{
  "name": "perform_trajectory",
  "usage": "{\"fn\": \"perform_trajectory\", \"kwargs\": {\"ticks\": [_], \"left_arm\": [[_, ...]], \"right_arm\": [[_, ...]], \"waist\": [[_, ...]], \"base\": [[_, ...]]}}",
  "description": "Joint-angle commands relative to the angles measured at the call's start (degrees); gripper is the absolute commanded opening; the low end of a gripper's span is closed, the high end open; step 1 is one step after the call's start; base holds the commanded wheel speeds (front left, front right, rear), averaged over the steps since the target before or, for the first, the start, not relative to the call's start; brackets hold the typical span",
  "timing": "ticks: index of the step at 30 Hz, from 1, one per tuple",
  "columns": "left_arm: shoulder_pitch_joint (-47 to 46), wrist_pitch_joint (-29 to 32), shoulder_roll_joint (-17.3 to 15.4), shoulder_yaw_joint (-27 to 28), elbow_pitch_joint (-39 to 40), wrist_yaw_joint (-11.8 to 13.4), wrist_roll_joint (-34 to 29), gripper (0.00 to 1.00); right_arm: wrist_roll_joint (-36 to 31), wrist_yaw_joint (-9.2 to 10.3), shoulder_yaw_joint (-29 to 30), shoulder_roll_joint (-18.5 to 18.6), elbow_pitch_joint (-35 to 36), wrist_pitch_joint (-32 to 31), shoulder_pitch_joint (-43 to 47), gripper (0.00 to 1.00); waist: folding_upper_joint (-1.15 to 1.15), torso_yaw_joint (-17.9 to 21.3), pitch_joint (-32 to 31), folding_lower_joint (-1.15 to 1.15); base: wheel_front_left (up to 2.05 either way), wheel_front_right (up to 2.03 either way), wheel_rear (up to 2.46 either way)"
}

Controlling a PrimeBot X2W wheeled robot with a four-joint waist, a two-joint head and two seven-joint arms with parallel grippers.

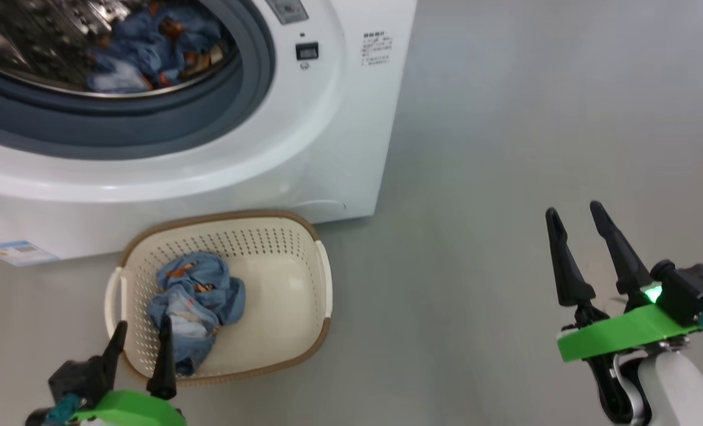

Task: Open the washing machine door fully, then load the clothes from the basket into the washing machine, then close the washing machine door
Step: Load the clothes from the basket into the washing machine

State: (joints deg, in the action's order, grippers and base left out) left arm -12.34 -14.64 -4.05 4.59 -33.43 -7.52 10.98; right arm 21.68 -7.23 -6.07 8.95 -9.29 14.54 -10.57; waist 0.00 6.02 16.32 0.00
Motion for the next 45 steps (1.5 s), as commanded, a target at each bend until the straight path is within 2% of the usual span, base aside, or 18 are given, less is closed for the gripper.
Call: {"fn": "perform_trajectory", "kwargs": {"ticks": [1, 12, 21, 25, 32, 39, 45], "left_arm": [[-1.9, -0.4, -1.4, 1.3, -0.1, 0.0, 0.2, 1.00], [-14.5, -0.4, -5.7, -3.1, -14.9, 0.0, 0.0, 1.00], [-26.6, 0.3, -9.9, -9.8, -30.1, 0.0, -1.8, 1.00], [-30.4, 1.8, -11.2, -12.1, -34.0, 0.0, -2.9, 1.00], [-36.9, 8.6, -13.9, -16.0, -38.8, 0.0, -5.7, 1.00], [-39.7, 17.3, -16.8, -19.3, -40.1, 0.1, -8.2, 1.00], [-41.6, 22.1, -19.0, -22.3, -40.4, 0.1, -9.5, 1.00]], "right_arm": [[-0.1, -0.25, -1.4, 0.2, 1.6, 0.5, -1.5, 1.00], [-0.1, -0.25, -1.6, -2.0, 2.5, 0.5, -6.7, 1.00], [-0.1, -0.25, -2.2, -3.2, 3.1, 0.5, -10.4, 1.00], [-0.1, -0.25, -2.4, -3.5, 3.4, 0.5, -11.4, 1.00], [0.0, -0.25, -2.9, -4.3, 3.9, 0.5, -13.5, 1.00], [0.1, -0.25, -4.0, -5.0, 4.2, 0.5, -14.8, 1.00], [0.2, -0.25, -4.8, -5.5, 4.7, 0.5, -16.3, 1.00]], "waist": [[0.00, 1.0, 2.9, 0.00], [0.00, 3.3, 11.9, 0.00], [0.00, 5.1, 18.3, 0.00], [0.00, 5.6, 20.1, 0.00], [0.00, 6.7, 23.6, 0.00], [0.00, 8.2, 25.9, 0.00], [0.00, 9.6, 28.6, 0.00]], "base": [[0.00, 0.00, 0.00], [0.00, 0.00, 0.00], [0.00, 0.00, 0.00], [0.00, 0.00, 0.00], [0.00, 0.00, 0.00], [0.00, 0.00, 0.00], [0.00, 0.00, 0.00]]}}
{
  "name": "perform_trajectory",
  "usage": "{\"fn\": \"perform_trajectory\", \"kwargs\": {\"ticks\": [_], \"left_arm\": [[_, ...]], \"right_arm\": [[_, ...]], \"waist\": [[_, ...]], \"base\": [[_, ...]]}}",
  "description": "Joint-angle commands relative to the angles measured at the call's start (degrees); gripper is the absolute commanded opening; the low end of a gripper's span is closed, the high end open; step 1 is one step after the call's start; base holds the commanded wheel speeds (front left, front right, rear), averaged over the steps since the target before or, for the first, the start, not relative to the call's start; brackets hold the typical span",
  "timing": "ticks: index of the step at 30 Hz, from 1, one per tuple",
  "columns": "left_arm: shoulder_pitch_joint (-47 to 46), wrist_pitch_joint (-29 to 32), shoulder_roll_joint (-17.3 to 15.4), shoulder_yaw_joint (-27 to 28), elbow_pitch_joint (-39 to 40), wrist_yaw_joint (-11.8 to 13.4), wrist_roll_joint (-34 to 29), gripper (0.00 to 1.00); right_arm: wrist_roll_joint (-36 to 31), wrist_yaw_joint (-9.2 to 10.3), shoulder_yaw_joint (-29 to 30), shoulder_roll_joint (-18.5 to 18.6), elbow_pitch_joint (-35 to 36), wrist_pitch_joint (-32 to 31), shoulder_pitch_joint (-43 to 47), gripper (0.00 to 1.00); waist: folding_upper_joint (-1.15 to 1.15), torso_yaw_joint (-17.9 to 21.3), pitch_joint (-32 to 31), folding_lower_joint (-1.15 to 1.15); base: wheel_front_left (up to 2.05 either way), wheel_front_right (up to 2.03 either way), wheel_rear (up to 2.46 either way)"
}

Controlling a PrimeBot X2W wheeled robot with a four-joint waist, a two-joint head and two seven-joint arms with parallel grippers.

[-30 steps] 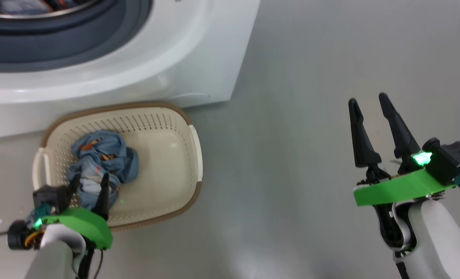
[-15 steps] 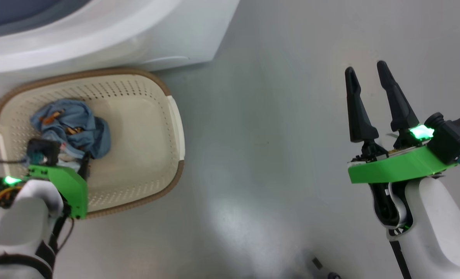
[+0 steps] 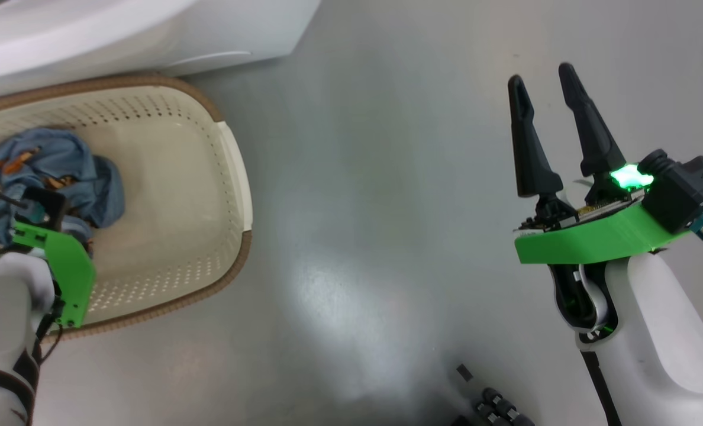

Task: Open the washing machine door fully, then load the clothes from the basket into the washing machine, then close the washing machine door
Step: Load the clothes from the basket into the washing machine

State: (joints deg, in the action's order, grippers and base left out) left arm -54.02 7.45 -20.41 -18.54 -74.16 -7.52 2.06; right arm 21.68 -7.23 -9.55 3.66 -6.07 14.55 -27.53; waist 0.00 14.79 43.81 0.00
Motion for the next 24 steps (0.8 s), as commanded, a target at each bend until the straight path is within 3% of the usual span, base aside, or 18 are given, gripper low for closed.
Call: {"fn": "perform_trajectory", "kwargs": {"ticks": [1, 9, 22, 23, 24], "left_arm": [[-0.2, 0.4, -2.9, 0.3, 0.4, 0.0, -0.5, 1.00], [-2.1, 3.4, -2.3, -4.5, 0.3, 0.0, 0.5, 1.00], [-3.9, 6.6, -5.2, -10.8, 0.2, 0.0, 0.5, 1.00], [-4.0, 6.4, -5.3, -11.1, 0.2, 0.0, 0.7, 0.83], [-4.1, 6.2, -5.4, -11.6, 0.2, 0.0, 0.8, 0.42]], "right_arm": [[0.3, -0.25, -1.4, -0.3, 1.6, 0.4, 0.5, 1.00], [0.3, -0.25, -2.1, -0.5, 1.6, 0.4, -0.5, 1.00], [0.3, -0.25, -3.6, -0.6, 2.2, 0.4, -1.9, 1.00], [0.3, -0.25, -3.6, -0.6, 2.3, 0.4, -1.9, 1.00], [0.3, -0.25, -3.5, -0.7, 2.3, 0.4, -2.0, 1.00]], "waist": [[0.00, 1.0, 1.5, 0.00], [0.00, 1.0, 3.8, 0.00], [0.00, 1.8, 5.4, 0.00], [0.00, 1.8, 5.5, 0.00], [0.00, 1.9, 5.6, 0.00]], "base": [[0.00, 0.00, 0.00], [0.00, 0.00, 0.00], [0.00, 0.00, 0.00], [0.00, 0.00, 0.00], [0.00, 0.00, 0.00]]}}
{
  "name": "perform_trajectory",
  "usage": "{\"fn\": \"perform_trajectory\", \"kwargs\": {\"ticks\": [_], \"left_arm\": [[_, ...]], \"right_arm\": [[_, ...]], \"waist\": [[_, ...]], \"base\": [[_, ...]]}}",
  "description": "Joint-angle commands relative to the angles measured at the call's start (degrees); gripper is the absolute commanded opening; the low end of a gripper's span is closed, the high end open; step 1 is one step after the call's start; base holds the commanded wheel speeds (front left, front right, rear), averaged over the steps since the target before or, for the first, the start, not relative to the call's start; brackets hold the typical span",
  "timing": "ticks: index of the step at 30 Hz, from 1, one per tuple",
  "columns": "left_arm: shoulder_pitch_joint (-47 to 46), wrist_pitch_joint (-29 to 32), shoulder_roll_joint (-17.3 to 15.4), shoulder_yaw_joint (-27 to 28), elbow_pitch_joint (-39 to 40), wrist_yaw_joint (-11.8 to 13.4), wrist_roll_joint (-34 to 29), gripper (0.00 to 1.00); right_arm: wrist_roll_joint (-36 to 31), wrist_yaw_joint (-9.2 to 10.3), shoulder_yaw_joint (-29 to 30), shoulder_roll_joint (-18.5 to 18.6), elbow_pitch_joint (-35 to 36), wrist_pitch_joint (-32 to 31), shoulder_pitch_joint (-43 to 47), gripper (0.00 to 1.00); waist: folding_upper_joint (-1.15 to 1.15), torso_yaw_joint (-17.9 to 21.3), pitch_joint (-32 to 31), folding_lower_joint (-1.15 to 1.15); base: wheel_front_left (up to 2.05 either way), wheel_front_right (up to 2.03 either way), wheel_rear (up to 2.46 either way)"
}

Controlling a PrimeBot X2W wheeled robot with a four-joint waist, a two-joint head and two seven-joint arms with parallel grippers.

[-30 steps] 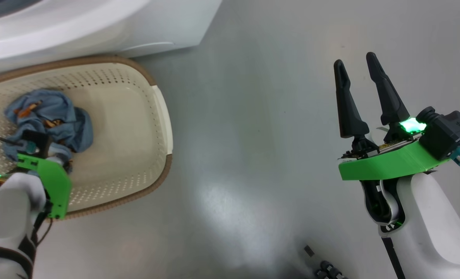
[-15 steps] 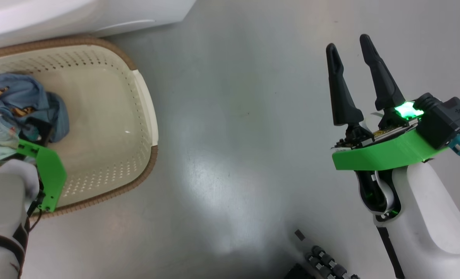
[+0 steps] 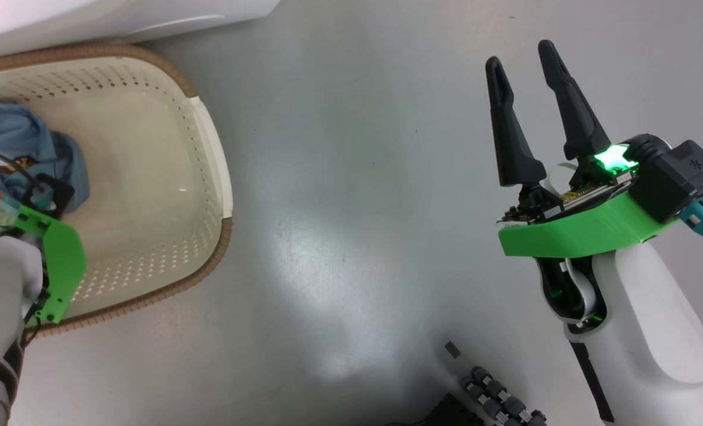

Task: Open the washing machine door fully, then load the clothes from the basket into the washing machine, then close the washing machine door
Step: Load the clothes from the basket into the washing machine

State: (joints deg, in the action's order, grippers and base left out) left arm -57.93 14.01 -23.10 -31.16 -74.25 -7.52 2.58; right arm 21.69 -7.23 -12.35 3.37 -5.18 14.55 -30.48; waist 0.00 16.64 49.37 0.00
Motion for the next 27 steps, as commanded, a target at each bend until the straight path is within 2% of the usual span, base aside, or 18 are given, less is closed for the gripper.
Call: {"fn": "perform_trajectory", "kwargs": {"ticks": [1, 2, 10, 13, 20, 27], "left_arm": [[-0.4, -0.5, -2.7, 0.7, 0.3, 0.0, 0.4, 0.16], [-0.5, -0.5, -2.7, 0.4, 0.3, 0.0, 0.6, 0.00], [-0.3, -2.6, -2.3, -0.3, 0.3, 0.0, 3.8, 0.00], [-0.1, -4.9, -1.0, 2.8, 0.3, 0.3, 7.6, 0.00], [2.5, -16.9, 3.5, 13.9, 0.3, 0.3, 20.2, 0.00], [6.5, -25.2, 6.2, 16.6, 0.8, 0.1, 25.0, 0.00]], "right_arm": [[0.3, -0.25, -0.7, -0.4, 1.4, 0.4, 0.9, 1.00], [0.3, -0.25, -0.6, -0.4, 1.4, 0.4, 0.9, 1.00], [0.2, -0.25, -0.1, -0.4, 1.0, 0.4, 1.0, 1.00], [0.1, -0.25, 0.6, -0.4, 1.1, 0.4, 1.3, 1.00], [0.1, -0.25, 1.8, 0.1, 0.4, 0.4, 3.0, 1.00], [0.1, -0.25, 2.3, 1.1, -0.5, 0.4, 5.7, 1.00]], "waist": [[0.00, 0.0, 0.0, 0.00], [0.00, 0.0, 0.0, 0.00], [0.00, -0.6, -1.4, 0.00], [0.00, -1.5, -2.7, 0.00], [0.00, -3.9, -7.9, 0.00], [0.00, -6.0, -14.2, 0.00]], "base": [[0.00, 0.00, 0.00], [0.00, 0.00, 0.00], [0.00, 0.00, 0.00], [0.00, 0.00, 0.00], [0.00, 0.00, 0.00], [0.00, 0.00, 0.00]]}}
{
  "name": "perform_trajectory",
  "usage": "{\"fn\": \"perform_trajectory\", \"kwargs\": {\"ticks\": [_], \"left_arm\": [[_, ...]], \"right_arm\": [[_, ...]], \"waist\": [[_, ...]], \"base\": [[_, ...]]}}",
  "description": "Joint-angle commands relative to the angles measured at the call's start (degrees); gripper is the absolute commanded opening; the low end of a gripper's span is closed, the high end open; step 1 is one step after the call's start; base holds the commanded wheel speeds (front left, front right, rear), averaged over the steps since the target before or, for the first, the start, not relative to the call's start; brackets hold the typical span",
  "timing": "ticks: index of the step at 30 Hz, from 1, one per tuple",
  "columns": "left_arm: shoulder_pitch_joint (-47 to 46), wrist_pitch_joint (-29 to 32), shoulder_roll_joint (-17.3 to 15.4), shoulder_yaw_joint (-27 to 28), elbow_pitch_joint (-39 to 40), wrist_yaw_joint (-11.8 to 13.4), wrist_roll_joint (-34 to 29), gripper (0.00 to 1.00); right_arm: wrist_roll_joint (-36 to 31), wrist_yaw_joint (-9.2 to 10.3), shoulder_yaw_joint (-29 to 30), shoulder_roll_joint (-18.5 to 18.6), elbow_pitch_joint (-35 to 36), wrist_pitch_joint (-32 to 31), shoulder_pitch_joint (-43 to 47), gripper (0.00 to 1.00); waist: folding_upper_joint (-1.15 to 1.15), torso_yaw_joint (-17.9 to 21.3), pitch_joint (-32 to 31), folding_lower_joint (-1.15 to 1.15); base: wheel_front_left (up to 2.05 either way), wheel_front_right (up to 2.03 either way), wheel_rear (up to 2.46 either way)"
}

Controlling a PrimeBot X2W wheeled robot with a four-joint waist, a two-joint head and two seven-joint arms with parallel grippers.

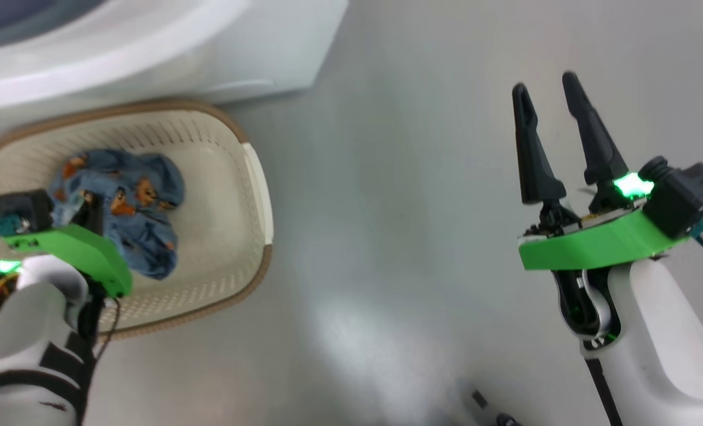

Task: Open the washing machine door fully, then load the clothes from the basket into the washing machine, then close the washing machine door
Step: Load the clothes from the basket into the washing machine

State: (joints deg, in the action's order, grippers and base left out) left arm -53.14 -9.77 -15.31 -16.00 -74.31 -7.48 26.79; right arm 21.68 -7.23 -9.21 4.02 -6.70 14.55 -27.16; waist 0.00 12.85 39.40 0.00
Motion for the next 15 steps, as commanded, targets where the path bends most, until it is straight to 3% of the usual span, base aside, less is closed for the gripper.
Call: {"fn": "perform_trajectory", "kwargs": {"ticks": [1, 15], "left_arm": [[2.2, -2.2, -1.1, 1.5, 1.3, 0.0, 1.5, 0.00], [10.2, -5.2, -0.8, 2.7, 15.9, 0.0, 6.4, 0.00]], "right_arm": [[0.2, -0.25, -0.7, 0.6, 0.9, 0.4, 2.8, 1.00], [0.4, -0.25, 1.5, 2.7, -0.7, 0.4, 9.1, 1.00]], "waist": [[0.00, -2.5, -5.1, 0.00], [0.00, -4.4, -16.0, 0.00]], "base": [[0.00, 0.00, 0.00], [0.00, 0.00, 0.00]]}}
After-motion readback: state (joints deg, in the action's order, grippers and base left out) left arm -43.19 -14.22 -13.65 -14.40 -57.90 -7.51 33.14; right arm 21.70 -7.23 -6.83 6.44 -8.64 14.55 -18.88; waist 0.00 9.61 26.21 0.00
